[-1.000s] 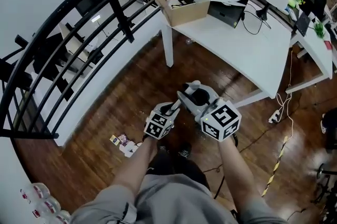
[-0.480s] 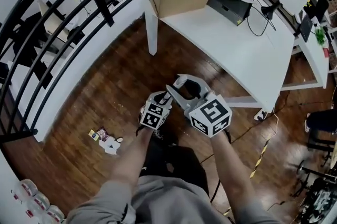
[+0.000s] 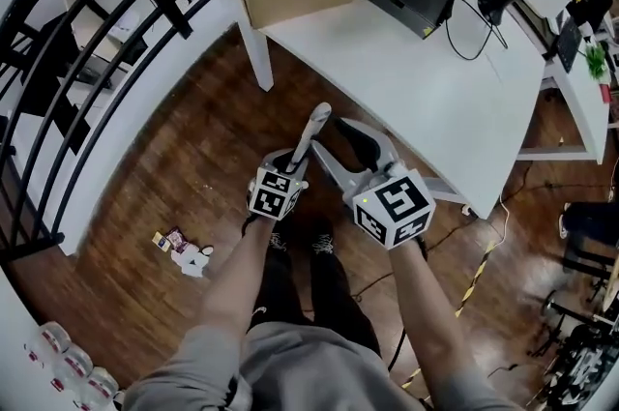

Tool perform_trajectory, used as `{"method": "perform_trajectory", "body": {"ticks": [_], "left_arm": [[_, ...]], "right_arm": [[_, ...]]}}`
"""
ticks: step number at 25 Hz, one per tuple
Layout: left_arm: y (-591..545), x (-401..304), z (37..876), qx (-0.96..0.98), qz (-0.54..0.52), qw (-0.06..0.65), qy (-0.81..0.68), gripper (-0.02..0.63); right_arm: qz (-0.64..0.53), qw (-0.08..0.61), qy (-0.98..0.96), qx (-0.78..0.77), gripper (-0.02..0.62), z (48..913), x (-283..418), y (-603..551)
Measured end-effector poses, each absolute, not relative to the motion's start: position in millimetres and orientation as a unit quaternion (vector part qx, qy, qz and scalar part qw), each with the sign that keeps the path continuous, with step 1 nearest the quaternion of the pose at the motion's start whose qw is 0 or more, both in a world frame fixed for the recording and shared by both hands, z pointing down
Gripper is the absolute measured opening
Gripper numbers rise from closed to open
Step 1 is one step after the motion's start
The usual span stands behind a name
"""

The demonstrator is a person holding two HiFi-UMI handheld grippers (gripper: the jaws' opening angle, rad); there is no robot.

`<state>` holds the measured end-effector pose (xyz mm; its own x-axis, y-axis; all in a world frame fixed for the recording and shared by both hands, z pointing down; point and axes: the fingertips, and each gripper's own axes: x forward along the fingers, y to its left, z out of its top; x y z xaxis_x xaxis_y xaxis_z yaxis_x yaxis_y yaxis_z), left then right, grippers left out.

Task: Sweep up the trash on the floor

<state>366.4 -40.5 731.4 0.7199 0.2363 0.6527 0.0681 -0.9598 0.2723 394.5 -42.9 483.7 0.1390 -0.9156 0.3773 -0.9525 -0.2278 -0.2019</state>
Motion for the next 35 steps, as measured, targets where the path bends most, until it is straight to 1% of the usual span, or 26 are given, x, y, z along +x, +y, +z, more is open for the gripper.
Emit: {"method": "perform_trajectory", "body": {"ticks": [4, 10, 19, 23, 25, 28, 32, 35], "left_arm": [[-24.5, 388.0, 742.8, 0.914, 0.379, 0.112, 0.086, 0.103], [-4.8, 417.0, 753.3, 0.911, 0.390, 0.105, 0.087, 0.103], [7.8, 438.9, 763.5, 0.908, 0.394, 0.115, 0.081, 0.112], [15.2, 440.6, 765.1, 0.908, 0.389, 0.131, 0.088, 0.120], [18.1, 441.6, 761.7, 0.909, 0.381, 0.142, 0.091, 0.145], [21.7, 443.3, 751.0, 0.913, 0.368, 0.151, 0.095, 0.220], [21.5, 422.6, 725.0, 0.918, 0.357, 0.152, 0.079, 0.225], [10.1, 397.0, 688.3, 0.929, 0.334, 0.152, 0.047, 0.225]], "right_arm": [[0.217, 0.026, -0.606, 0.765, 0.161, 478.4, 417.6, -0.5], [0.220, 0.019, -0.602, 0.767, 0.152, 478.3, 433.9, 47.2], [0.233, 0.019, -0.602, 0.763, 0.133, 492.3, 445.8, 74.1], [0.234, 0.021, -0.604, 0.762, 0.126, 493.5, 445.8, 79.5], [0.235, 0.027, -0.608, 0.758, 0.126, 493.9, 444.6, 80.6], [0.229, 0.036, -0.615, 0.754, 0.123, 487.7, 443.4, 80.1], [0.214, 0.040, -0.637, 0.739, 0.117, 467.6, 428.8, 74.3], [0.199, 0.039, -0.666, 0.718, 0.114, 448.4, 413.9, 58.5]]}}
